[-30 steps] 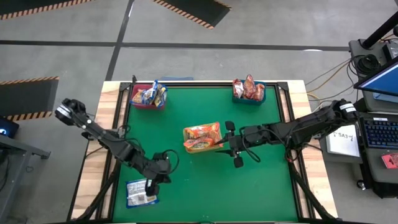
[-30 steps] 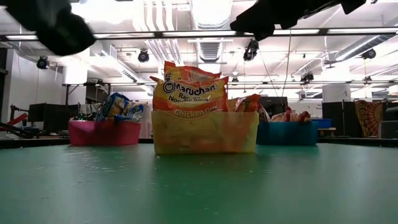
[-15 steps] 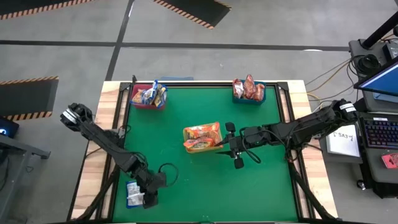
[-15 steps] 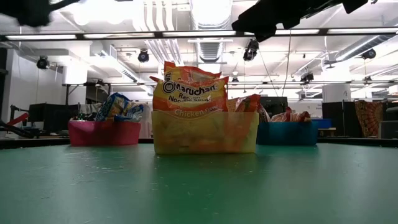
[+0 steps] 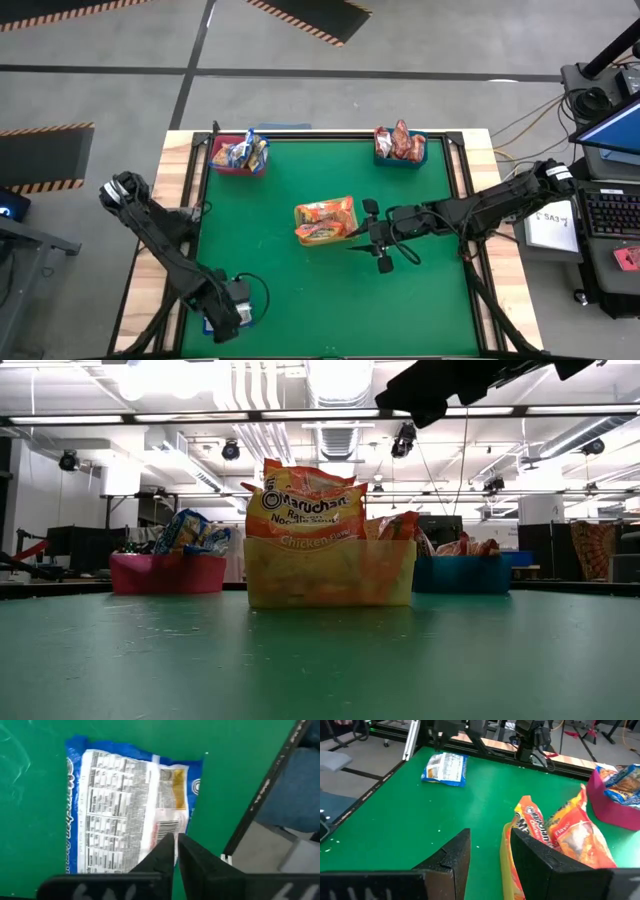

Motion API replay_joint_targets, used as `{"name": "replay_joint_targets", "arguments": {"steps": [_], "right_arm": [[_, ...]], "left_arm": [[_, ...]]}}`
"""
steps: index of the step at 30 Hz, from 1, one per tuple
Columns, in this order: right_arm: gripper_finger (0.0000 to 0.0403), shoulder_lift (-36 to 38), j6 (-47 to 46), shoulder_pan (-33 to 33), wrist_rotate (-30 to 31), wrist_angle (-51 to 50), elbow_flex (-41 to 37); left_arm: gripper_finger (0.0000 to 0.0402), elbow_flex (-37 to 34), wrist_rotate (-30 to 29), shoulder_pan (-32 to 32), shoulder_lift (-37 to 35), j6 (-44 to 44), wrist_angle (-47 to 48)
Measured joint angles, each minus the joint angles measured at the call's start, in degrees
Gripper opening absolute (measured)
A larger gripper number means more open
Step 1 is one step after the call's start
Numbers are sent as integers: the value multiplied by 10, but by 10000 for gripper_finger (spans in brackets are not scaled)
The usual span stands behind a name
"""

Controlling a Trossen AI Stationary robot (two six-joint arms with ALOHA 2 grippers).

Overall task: Sort Maruchan noodles
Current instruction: Put the blue noodle pack into the red bin

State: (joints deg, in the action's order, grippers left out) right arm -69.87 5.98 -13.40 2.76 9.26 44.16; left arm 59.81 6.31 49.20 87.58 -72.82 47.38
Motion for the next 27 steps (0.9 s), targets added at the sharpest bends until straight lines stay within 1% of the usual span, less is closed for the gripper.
{"name": "replay_joint_targets", "arguments": {"steps": [4, 8, 14, 17, 19, 21, 27], "right_arm": [[130, 0, 0, -9, 0, 0, 0], [130, 0, 0, -14, 0, 0, 0], [130, -1, -14, -20, 2, 0, 0], [130, -4, -15, -24, 2, 0, 0], [130, -4, -15, -25, 2, 0, 0], [130, -5, -15, -25, 2, 0, 0], [130, -5, -20, -26, 2, 0, 0]], "left_arm": [[36, 27, -2, 1, 30, 17, 4], [90, 51, -4, 1, 71, 33, 27], [181, 95, -3, 9, 137, 65, 139], [216, 118, -4, 22, 160, 96, 160], [230, 123, -13, 27, 168, 98, 161], [236, 124, -24, 31, 173, 98, 162], [228, 101, -32, 35, 175, 93, 165]]}}
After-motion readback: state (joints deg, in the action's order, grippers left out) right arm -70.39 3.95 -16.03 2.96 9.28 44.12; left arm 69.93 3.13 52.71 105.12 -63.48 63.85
